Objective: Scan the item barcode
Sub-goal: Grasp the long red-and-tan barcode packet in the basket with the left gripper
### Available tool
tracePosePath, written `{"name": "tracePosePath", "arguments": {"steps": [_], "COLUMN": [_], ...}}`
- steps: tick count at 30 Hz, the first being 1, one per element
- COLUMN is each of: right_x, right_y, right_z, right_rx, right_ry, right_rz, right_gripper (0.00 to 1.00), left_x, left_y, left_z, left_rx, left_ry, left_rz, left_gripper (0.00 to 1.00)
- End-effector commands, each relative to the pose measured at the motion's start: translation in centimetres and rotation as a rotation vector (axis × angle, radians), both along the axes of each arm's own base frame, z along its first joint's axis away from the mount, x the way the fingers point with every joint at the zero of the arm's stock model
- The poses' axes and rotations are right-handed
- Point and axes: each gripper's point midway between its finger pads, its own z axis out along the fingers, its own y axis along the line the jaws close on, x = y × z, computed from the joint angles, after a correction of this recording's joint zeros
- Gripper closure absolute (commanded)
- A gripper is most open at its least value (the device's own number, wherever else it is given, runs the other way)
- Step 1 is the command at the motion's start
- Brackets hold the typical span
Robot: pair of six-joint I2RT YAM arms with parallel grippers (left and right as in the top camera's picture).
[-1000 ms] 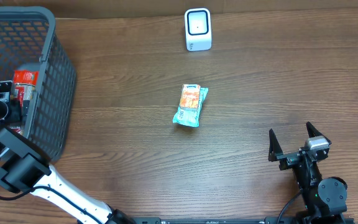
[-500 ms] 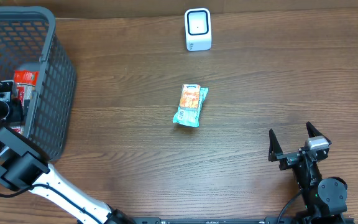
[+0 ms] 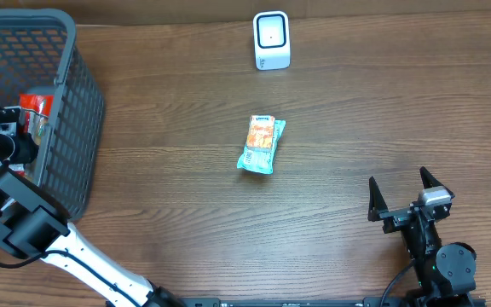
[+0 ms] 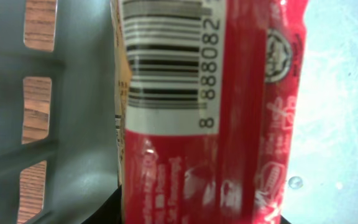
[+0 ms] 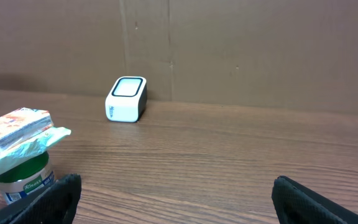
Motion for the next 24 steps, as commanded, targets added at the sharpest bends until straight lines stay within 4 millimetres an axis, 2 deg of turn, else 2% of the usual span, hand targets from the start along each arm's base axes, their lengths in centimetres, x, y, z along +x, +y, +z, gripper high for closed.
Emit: {"name": "tracePosePath", "arguments": {"steps": [1,7,10,12,17,21,24], "right_x": [0.0,0.0,0.0,0.0,0.0,0.0,0.0], "right_y": [0.0,0.0,0.0,0.0,0.0,0.0,0.0], "right_z": [-0.1,-0.1,-0.1,-0.1,-0.1,-0.1,-0.1], "right_rx": [0.000,0.000,0.000,0.000,0.000,0.000,0.000], "right_ry": [-0.006,-0.006,-0.006,-0.006,-0.006,-0.006,-0.006], "right_rz": [-0.001,-0.001,-0.001,-0.001,-0.001,-0.001,-0.001], "right_gripper": [0.00,0.00,0.00,0.00,0.00,0.00,0.00], "left_x": [3.0,6.3,7.0,6.8,4.1,1.3,-0.8], "left_y": [-2.2,-3.6,-4.8,-5.2,-6.5,-8.8,-10.4], "left_z": [2.5,13.3,20.2,24.0,34.8,41.2,44.6], "left_rx": [-0.019,0.113,0.197,0.245,0.368,0.404,0.424], "left_ry": [-0.086,-0.267,-0.377,-0.441,-0.633,-0.775,-0.849], "left_rz": [-0.011,-0.027,-0.022,-0.002,0.092,0.139,0.157], "left_gripper": [0.75,0.88,0.91,0.91,0.90,0.90,0.91]}}
